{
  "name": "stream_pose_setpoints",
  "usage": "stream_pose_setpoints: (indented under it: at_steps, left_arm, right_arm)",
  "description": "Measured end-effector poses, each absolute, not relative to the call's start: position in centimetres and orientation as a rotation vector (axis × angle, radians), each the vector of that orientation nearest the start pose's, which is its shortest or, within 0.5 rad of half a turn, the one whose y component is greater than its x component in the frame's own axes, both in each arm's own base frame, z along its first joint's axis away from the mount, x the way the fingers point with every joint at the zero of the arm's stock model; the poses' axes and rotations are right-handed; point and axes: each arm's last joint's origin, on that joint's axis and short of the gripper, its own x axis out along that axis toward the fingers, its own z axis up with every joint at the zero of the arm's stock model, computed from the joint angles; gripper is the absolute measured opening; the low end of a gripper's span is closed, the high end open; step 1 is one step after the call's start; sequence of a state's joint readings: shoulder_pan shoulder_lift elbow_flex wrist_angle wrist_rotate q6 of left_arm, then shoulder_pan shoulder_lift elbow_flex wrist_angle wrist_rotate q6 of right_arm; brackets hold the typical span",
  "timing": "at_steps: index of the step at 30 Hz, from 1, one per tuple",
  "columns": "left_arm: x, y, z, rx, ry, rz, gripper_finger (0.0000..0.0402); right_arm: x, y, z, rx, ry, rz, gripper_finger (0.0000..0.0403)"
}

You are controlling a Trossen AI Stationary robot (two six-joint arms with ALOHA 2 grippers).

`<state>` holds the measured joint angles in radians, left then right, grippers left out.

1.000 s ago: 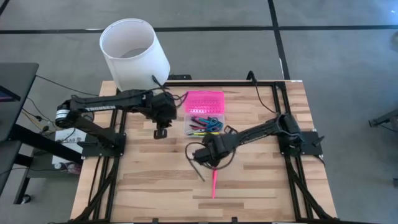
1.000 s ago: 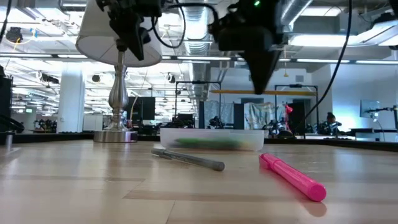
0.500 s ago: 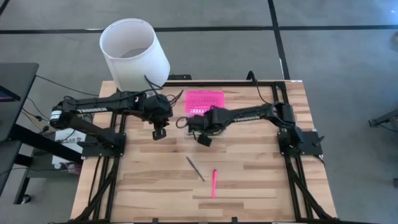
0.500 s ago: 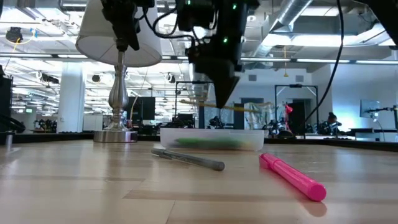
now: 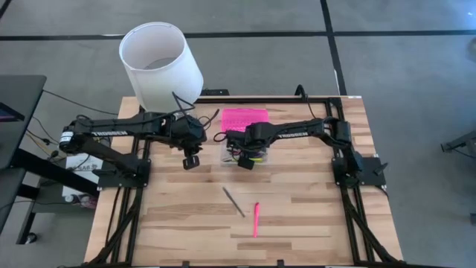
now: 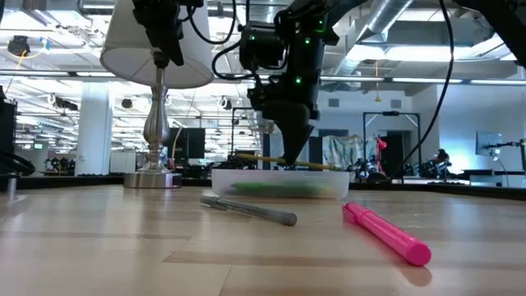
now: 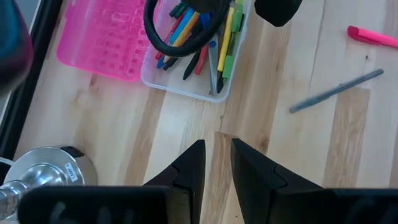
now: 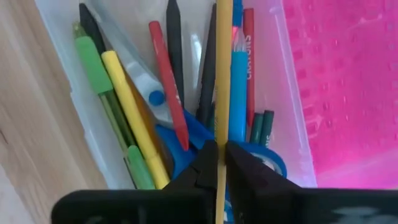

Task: Pick & place school supplies into a supply box
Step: Put the yellow pencil into the pink supply box, then put the gray pen into the pink supply box

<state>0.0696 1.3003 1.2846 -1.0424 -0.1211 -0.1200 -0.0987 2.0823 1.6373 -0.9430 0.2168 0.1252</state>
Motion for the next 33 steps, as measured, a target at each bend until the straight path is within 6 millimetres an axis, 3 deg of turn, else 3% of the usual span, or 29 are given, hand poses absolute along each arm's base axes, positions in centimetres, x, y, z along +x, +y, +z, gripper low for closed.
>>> stream_pose_setpoints:
  at_steps: [17,26,33]
  left_arm:
    - [24.3,2.1,33.1,-0.059,1.034,0.253,0.0071]
    - [24.4,1.9,33.1,-0.011,1.030,0.207,0.0071]
    - [26.6,0.3,32.3,0.052,0.822,-0.075,0.0071]
  right_arm:
    - [41.0,-4.5,19.2,0.062,1.352,-0.372,0.0110]
    - [38.4,-2.1,26.5,0.036,1.166,-0.454,0.0120]
    - [33.9,0.4,31.8,0.054,1.073,-0.604,0.0119]
